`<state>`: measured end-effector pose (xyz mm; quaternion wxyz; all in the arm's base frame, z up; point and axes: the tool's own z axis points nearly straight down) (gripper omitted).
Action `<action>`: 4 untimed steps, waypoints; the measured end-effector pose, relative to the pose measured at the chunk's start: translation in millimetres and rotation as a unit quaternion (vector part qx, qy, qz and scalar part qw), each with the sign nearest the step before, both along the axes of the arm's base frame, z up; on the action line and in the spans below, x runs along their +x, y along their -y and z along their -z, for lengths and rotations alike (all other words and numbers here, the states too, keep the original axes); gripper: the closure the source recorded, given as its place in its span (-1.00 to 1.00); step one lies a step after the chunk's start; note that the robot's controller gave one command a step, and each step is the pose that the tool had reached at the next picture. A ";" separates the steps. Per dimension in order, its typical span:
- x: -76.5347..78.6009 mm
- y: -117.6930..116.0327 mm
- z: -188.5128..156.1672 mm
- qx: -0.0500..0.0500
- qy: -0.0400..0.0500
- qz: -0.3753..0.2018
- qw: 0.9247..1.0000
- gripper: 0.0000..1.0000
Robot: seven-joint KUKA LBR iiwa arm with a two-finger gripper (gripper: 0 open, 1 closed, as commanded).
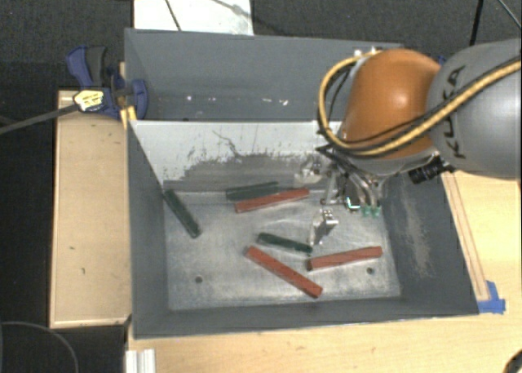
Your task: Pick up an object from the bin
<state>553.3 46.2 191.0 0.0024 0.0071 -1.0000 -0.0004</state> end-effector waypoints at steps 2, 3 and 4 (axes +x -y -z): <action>-2.5 -3.5 45.8 0.000 0.007 -0.021 1.000 -1.00; -9.7 -1.9 115.2 0.000 0.012 0.024 1.000 1.00; -9.7 -2.0 115.3 0.000 0.012 0.025 1.000 1.00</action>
Offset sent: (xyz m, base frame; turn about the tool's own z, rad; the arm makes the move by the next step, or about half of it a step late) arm -0.0126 0.0092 -0.1210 -0.1244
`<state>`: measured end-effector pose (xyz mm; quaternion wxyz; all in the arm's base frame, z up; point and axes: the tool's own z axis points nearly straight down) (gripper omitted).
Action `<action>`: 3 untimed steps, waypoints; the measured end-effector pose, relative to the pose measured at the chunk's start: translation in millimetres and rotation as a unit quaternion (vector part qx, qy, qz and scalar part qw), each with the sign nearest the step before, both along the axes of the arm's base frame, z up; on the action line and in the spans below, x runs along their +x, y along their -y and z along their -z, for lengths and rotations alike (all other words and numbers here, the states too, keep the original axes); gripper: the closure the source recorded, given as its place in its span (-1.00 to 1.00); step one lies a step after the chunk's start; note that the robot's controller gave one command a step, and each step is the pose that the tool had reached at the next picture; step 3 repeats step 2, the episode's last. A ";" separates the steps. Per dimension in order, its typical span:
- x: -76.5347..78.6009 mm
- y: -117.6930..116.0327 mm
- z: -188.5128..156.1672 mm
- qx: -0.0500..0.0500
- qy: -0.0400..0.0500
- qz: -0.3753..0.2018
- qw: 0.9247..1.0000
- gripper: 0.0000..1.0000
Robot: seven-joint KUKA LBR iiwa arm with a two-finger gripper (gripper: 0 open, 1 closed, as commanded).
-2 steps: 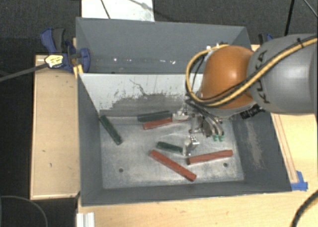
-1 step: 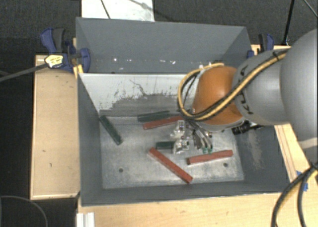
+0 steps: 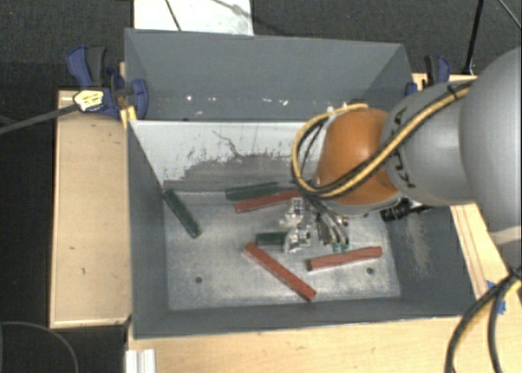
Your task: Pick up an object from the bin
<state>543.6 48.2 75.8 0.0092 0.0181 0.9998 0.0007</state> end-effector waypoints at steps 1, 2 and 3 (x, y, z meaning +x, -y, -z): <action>0.0 0.0 0.0 0.000 0.000 0.000 1.000 1.00; 3.5 -11.3 -154.6 -0.001 -0.005 -0.041 0.999 1.00; 3.5 -11.3 -154.6 -0.001 -0.005 -0.041 0.999 1.00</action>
Offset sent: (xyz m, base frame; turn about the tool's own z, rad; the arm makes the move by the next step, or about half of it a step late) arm 0.0014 0.0114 0.1516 -0.0852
